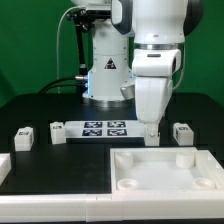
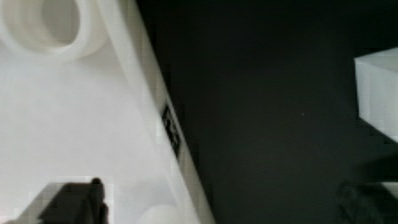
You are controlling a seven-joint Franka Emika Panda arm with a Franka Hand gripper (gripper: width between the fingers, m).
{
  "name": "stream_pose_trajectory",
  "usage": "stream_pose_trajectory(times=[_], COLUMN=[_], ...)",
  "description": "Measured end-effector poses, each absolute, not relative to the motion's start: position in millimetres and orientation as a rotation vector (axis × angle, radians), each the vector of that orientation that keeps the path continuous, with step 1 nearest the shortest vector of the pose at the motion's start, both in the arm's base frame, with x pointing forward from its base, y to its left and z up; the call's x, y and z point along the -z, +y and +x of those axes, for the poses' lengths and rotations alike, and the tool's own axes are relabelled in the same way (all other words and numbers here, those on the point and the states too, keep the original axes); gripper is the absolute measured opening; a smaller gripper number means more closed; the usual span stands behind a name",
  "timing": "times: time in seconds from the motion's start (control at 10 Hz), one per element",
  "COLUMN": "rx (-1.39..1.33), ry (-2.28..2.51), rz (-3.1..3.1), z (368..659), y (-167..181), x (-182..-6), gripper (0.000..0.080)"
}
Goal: Assemble one leg
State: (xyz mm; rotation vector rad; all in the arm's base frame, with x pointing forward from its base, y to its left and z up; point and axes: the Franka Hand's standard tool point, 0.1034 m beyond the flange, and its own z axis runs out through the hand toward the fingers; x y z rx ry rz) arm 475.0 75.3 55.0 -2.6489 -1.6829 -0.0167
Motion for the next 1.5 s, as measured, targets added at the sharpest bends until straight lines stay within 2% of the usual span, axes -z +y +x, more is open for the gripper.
stream_pose_trajectory(times=[0.3,0.5,0.8,1.0,1.3,1.5], rx=[0.024,0.045,0.016,0.001,-0.009,-0.018], ry=[-1.261,-0.749,-0.051,-0.04,-0.084,-0.104], rz=[-2.856,-3.001,-3.068,-3.063,-3.051,-3.05], z=[474,462,445,433,421,418], y=[77,78,102,114,152,157], x=[-54.9,-52.8,-56.5,-53.3,-53.8,-52.9], gripper=[0.0649,0.0649,0.0649,0.0649,0.0649,0.0649])
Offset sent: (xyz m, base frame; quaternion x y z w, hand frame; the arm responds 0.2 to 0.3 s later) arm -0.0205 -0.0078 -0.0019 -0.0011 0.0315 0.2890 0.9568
